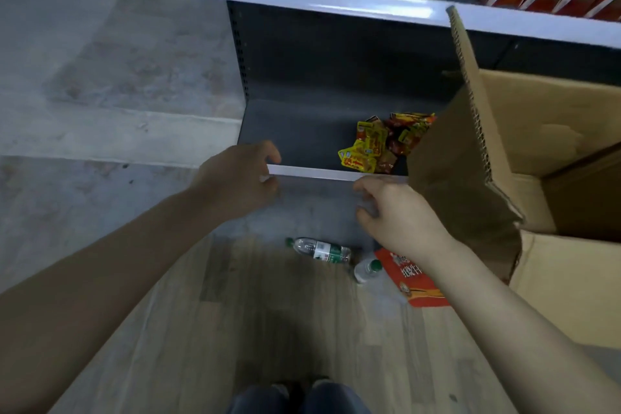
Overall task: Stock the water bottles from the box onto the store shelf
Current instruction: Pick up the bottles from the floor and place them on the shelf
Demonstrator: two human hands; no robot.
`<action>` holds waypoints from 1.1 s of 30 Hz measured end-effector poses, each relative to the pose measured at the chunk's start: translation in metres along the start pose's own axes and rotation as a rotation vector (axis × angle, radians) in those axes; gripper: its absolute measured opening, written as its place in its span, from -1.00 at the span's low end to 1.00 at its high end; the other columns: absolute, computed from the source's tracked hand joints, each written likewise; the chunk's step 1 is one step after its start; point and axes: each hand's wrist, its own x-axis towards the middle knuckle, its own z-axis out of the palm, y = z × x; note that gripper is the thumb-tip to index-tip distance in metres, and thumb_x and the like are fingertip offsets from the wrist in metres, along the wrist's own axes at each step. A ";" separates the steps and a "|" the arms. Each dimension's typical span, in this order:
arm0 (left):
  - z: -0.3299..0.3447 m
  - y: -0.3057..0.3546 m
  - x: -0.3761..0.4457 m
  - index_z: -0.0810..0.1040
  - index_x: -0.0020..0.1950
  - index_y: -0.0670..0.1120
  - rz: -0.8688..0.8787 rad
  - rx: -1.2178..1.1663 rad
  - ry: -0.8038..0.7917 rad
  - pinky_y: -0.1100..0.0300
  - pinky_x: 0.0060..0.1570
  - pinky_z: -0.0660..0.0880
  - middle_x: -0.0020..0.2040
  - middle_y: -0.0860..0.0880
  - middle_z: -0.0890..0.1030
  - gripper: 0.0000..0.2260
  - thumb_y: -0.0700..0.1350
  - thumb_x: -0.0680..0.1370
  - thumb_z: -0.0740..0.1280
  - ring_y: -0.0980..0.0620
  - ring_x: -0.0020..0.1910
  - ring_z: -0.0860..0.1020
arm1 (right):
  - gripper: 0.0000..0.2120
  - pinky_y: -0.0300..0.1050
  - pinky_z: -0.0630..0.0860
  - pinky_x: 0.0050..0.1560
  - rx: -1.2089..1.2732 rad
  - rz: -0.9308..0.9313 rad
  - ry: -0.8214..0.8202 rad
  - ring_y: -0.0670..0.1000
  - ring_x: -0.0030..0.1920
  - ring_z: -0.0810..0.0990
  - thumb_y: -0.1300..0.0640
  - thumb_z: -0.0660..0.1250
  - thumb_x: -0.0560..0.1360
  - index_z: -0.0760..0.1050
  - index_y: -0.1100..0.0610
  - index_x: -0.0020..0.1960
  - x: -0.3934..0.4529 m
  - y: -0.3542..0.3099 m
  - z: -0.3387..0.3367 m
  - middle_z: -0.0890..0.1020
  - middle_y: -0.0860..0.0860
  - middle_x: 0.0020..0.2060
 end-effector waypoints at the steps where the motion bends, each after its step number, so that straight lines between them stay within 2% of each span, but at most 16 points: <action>1: 0.010 -0.004 0.001 0.46 0.16 -0.03 0.008 0.018 -0.006 0.04 0.07 0.47 -0.06 0.02 0.54 -0.76 -0.09 0.50 0.30 -0.11 0.03 0.53 | -0.64 0.00 0.50 0.01 -0.017 0.010 -0.006 0.17 0.12 0.53 0.12 0.25 0.46 0.42 0.10 0.26 0.001 0.007 0.011 0.55 0.13 0.14; 6: 0.057 -0.024 0.005 0.43 0.22 -0.06 0.048 0.109 -0.028 0.00 0.10 0.48 0.12 -0.07 0.57 -0.72 -0.10 0.52 0.28 -0.16 0.09 0.54 | -0.62 -0.04 0.47 0.02 -0.024 0.065 -0.033 0.13 0.15 0.52 0.11 0.26 0.48 0.41 0.07 0.28 0.010 0.039 0.063 0.53 0.10 0.17; 10: 0.096 -0.038 0.013 0.42 0.23 -0.08 0.068 0.152 -0.065 0.00 0.09 0.49 0.11 -0.08 0.58 -0.73 -0.11 0.53 0.26 -0.14 0.07 0.54 | -0.64 -0.06 0.46 -0.01 0.006 0.089 -0.036 0.11 0.12 0.53 0.12 0.27 0.47 0.43 0.08 0.27 0.019 0.061 0.102 0.54 0.10 0.14; 13: 0.124 -0.049 0.021 0.40 0.27 -0.06 0.079 0.141 -0.073 0.07 0.12 0.47 0.14 -0.05 0.56 -0.70 -0.09 0.54 0.26 -0.07 0.12 0.52 | -0.64 -0.06 0.45 -0.01 0.001 0.105 -0.053 0.12 0.13 0.52 0.13 0.27 0.48 0.43 0.08 0.27 0.026 0.076 0.130 0.53 0.10 0.14; 19: 0.178 -0.068 0.037 0.38 0.28 -0.02 0.073 0.137 -0.105 0.12 0.05 0.49 0.08 -0.01 0.57 -0.71 -0.07 0.55 0.24 -0.03 0.04 0.54 | -0.62 -0.08 0.44 -0.03 -0.031 0.121 -0.092 0.13 0.13 0.51 0.12 0.27 0.48 0.41 0.09 0.28 0.043 0.108 0.181 0.52 0.10 0.15; 33: 0.278 -0.106 0.079 0.36 0.28 0.03 0.071 0.150 -0.163 0.16 0.04 0.45 0.10 0.03 0.54 -0.72 -0.06 0.57 0.20 0.01 0.05 0.53 | -0.60 -0.03 0.49 0.09 -0.069 0.148 -0.181 0.13 0.17 0.50 0.09 0.28 0.47 0.38 0.06 0.30 0.091 0.159 0.285 0.50 0.09 0.18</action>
